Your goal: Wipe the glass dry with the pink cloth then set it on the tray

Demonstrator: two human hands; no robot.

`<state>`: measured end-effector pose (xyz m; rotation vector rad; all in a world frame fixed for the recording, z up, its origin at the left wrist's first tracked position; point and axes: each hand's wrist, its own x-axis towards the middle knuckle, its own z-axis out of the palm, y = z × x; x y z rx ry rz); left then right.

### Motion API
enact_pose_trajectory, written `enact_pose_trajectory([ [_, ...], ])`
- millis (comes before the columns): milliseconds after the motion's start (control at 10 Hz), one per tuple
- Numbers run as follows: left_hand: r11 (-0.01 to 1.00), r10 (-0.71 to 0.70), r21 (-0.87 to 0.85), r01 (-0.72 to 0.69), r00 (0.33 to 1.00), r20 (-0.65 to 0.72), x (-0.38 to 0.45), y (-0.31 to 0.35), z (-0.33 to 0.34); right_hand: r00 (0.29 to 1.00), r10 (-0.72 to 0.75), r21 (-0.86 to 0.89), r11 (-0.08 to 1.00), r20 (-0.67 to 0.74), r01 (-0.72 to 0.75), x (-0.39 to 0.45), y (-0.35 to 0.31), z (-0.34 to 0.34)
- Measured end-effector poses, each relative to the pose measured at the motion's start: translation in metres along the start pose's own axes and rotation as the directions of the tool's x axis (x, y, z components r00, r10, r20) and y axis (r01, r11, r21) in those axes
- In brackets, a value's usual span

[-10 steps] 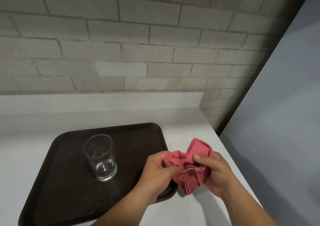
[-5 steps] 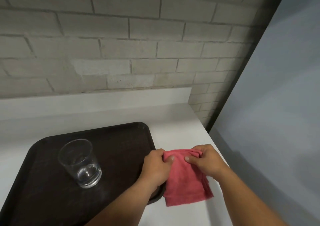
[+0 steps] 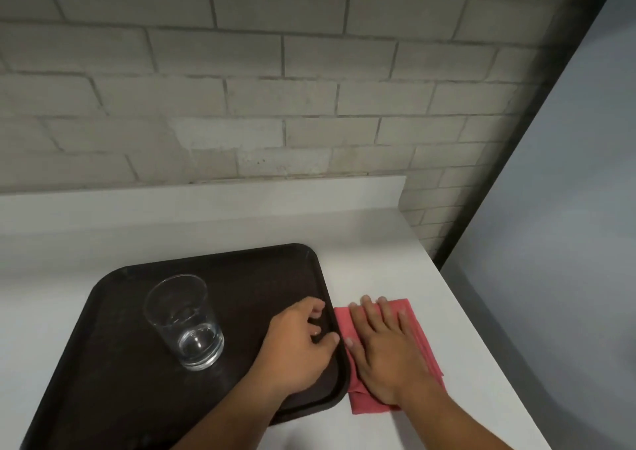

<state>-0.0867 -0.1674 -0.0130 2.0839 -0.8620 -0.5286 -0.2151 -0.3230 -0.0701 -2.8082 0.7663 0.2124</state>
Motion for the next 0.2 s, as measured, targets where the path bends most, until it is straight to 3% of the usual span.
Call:
enact_pose_trajectory([
  [200, 0.998, -0.067, 0.016, 0.067, 0.997, -0.049, -0.002, -0.007, -0.019, 0.998, 0.065, -0.025, 0.998, -0.014, -0.065, 0.018, -0.015, -0.012],
])
